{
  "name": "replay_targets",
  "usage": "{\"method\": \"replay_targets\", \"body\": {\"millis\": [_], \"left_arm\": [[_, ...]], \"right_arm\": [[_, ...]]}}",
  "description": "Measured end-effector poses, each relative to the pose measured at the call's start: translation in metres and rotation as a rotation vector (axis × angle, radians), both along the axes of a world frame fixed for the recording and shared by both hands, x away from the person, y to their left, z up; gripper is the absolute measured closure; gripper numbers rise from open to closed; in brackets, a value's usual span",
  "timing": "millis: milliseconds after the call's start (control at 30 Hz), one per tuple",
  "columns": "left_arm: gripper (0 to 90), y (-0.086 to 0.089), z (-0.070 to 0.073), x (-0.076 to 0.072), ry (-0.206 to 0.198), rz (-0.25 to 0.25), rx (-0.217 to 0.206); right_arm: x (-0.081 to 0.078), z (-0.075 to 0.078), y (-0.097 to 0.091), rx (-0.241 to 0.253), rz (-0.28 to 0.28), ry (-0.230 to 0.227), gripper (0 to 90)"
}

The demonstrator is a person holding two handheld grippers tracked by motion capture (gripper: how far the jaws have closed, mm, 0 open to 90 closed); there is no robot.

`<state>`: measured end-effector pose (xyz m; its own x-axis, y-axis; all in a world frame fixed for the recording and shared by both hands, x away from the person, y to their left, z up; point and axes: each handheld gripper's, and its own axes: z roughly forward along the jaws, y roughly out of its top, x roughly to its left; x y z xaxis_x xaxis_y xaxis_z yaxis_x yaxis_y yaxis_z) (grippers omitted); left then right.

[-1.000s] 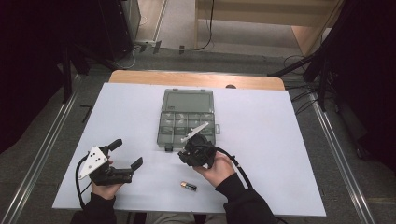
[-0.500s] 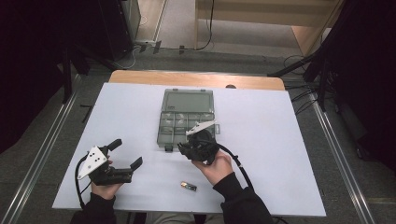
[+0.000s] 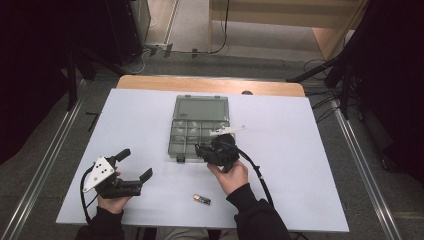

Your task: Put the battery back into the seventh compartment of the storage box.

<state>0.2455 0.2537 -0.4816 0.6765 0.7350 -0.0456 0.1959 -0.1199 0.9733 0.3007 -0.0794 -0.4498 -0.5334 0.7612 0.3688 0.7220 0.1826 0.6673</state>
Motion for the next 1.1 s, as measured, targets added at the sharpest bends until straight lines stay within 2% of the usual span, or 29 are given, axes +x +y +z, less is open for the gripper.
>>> {"method": "replay_targets", "body": {"millis": [100, 267, 367, 433, 900, 933, 967, 1000, 1100], "left_arm": [[0.0, 0.000, 0.000, 0.000, 0.000, -0.001, 0.001], [0.0, 0.000, 0.000, 0.000, -0.001, 0.000, 0.001], [0.0, 0.000, 0.000, 0.000, 0.000, 0.000, 0.001], [0.0, 0.000, 0.000, 0.000, 0.000, 0.001, 0.001], [0.0, -0.001, 0.000, 0.000, 0.003, -0.003, 0.004], [0.0, -0.001, 0.000, 0.000, 0.002, -0.003, 0.002], [0.0, -0.001, 0.000, 0.000, 0.002, -0.003, 0.003], [0.0, -0.001, 0.000, 0.000, 0.002, -0.002, 0.003], [0.0, -0.001, 0.000, 0.000, 0.002, -0.001, 0.003]], "right_arm": [[0.002, -0.002, -0.004, 0.023, -0.033, 0.012, 78.2], [0.007, -0.008, -0.013, 0.093, -0.093, 0.074, 78.1], [0.009, -0.011, -0.017, 0.089, -0.118, 0.080, 78.1], [0.013, -0.013, -0.021, 0.121, -0.141, 0.113, 78.1], [0.023, -0.019, -0.027, 0.110, -0.191, 0.137, 77.3], [0.024, -0.019, -0.028, 0.111, -0.200, 0.139, 75.2], [0.025, -0.020, -0.029, 0.123, -0.211, 0.140, 56.0], [0.025, -0.020, -0.029, 0.123, -0.211, 0.140, 56.0], [0.025, -0.018, -0.032, 0.138, -0.209, 0.125, 41.4]]}}
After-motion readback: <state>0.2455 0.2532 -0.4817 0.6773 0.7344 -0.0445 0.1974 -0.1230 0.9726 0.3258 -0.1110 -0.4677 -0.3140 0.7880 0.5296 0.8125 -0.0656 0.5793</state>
